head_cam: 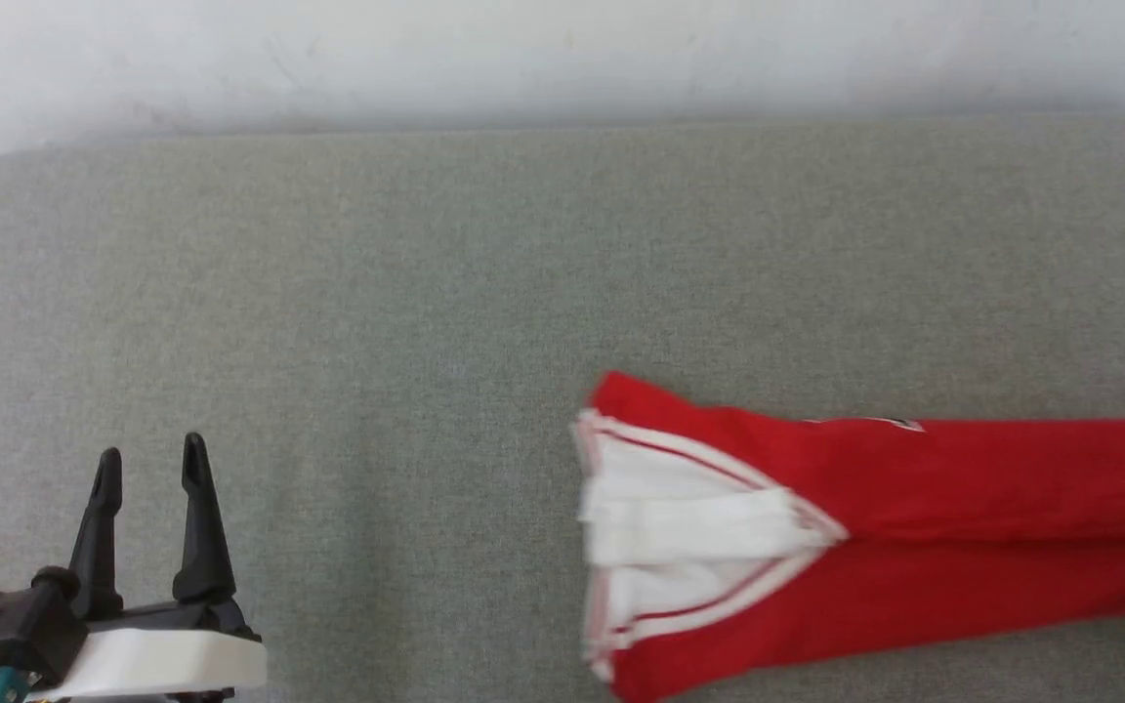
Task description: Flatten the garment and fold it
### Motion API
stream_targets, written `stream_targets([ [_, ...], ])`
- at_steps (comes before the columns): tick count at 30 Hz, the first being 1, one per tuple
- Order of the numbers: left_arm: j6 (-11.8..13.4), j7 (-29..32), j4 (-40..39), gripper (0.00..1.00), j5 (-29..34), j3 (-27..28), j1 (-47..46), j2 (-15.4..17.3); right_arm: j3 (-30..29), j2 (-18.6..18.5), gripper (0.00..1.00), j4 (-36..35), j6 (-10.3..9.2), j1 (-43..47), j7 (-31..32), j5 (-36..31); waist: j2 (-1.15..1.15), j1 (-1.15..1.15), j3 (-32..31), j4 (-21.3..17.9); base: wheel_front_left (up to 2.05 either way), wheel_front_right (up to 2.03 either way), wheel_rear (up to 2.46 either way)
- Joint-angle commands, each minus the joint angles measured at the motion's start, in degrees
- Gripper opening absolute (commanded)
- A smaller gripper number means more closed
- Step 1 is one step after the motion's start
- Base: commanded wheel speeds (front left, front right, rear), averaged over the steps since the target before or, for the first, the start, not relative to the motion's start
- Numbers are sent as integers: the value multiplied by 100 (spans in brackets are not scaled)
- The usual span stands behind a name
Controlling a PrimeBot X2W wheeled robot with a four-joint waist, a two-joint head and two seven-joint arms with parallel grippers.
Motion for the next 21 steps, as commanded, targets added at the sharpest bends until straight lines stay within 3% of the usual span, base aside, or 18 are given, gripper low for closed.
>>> stream_targets([
  [1,-41,-27,30,100,62,4,93,-7,-167,-108,0,5,-6,-41,60,-125,0,0,-131,0,0,0,0],
  [5,-38,-27,81,100,68,-43,170,-44,-41,-76,0,-108,-6,42,234,-27,0,0,-260,30,0,0,0],
  [10,-44,-15,137,100,61,-131,258,-93,636,178,0,-399,-6,271,550,332,0,0,-406,76,0,0,0],
  [16,-17,20,135,100,36,-164,332,-104,2062,469,0,-1265,-6,478,1371,1232,0,0,-562,109,0,0,0],
  [21,-13,37,128,100,15,-229,330,-137,3121,567,0,-1731,-6,312,1712,1508,0,0,-563,149,0,0,0],
])
